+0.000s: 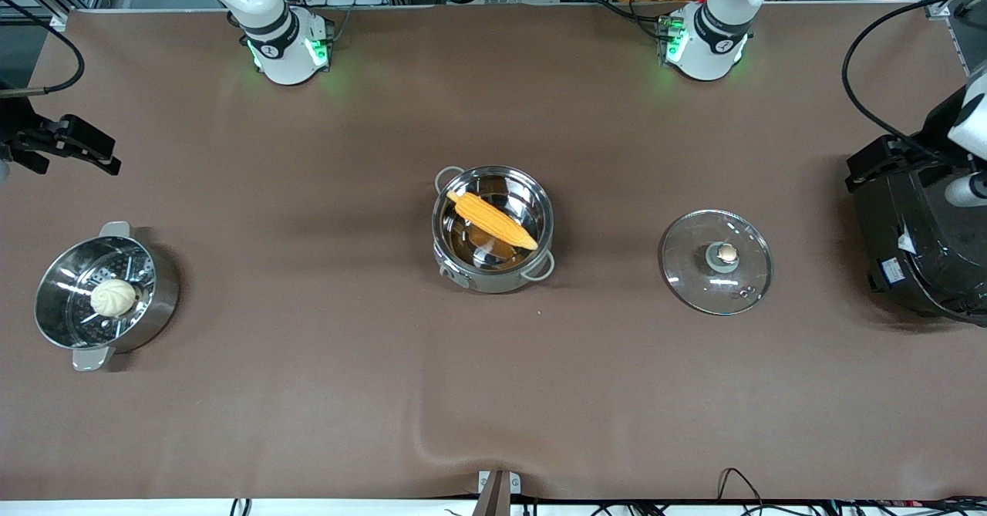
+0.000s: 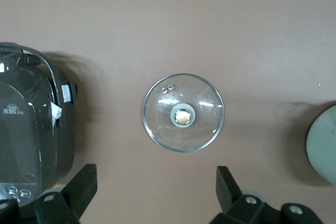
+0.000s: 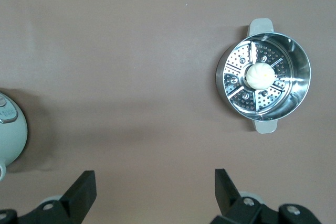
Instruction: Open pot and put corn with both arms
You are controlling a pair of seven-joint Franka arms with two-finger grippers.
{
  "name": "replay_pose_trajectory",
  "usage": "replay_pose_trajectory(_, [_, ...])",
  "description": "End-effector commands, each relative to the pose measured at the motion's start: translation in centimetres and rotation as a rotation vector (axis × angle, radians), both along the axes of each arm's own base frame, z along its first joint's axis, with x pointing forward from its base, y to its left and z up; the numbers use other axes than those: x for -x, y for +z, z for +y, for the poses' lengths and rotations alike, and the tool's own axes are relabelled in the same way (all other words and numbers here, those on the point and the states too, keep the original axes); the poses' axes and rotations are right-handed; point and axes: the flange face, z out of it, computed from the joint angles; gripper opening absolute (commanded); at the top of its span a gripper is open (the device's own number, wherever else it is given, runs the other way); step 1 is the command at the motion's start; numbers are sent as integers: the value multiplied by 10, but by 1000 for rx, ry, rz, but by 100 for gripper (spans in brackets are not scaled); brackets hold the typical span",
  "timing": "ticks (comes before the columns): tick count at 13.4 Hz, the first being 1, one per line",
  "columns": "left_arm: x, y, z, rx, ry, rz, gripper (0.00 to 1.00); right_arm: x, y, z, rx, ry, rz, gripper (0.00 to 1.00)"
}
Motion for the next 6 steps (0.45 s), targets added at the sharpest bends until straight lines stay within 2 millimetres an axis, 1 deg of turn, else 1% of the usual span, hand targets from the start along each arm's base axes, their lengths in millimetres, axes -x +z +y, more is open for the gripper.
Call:
replay_pose_trajectory(1, [5, 7, 1, 16, -21, 5, 100, 5, 1, 1, -2, 11, 0, 100])
replay_pose_trajectory(3, [5, 7, 1, 23, 5, 5, 100, 5, 1, 1, -2, 11, 0, 100])
replay_pose_trajectory(5, [6, 6, -3, 28, 92, 12, 100, 5, 1, 1, -2, 11, 0, 100])
replay_pose_trajectory(6, [6, 6, -2, 28, 106, 12, 100, 6, 1, 1, -2, 11, -1, 100])
